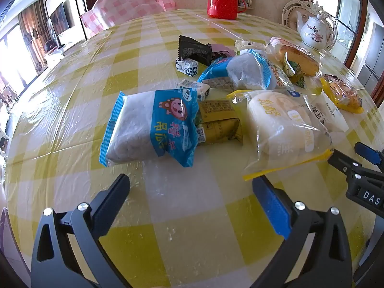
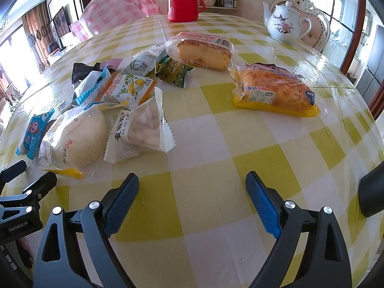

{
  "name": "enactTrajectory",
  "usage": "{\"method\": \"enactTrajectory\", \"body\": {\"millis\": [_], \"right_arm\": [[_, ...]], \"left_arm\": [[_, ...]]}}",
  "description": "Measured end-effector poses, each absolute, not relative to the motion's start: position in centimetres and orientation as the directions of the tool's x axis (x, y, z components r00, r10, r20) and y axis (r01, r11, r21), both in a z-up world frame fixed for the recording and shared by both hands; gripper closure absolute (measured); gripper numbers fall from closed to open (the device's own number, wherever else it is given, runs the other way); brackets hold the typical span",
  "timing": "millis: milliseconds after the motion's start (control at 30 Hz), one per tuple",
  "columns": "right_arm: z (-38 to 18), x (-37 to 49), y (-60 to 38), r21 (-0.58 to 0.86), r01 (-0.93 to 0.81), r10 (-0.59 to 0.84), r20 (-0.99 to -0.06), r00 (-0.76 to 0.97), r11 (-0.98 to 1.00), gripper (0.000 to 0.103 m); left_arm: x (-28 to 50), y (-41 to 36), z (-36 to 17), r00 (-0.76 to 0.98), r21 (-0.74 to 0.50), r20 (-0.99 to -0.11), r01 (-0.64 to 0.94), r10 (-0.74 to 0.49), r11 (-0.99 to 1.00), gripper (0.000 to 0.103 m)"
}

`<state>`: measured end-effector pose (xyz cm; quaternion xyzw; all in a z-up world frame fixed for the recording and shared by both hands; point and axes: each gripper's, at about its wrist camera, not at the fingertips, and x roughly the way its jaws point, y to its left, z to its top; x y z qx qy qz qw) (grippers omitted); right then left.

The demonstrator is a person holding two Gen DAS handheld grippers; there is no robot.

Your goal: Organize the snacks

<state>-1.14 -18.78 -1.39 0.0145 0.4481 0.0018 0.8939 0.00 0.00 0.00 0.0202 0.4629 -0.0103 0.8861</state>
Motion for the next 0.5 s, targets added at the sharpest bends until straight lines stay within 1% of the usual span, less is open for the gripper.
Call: {"method": "enactTrajectory", "body": {"millis": [500], "right_arm": [[-1.41,-1.13,-18.81,0.026,0.01,0.015,-0.801,0.599,1.0,0.016]], "left_arm": [[0.0,0.0,0.0,0.571,0.026,-0.821,0.037,0.0,0.999,0.001]]}}
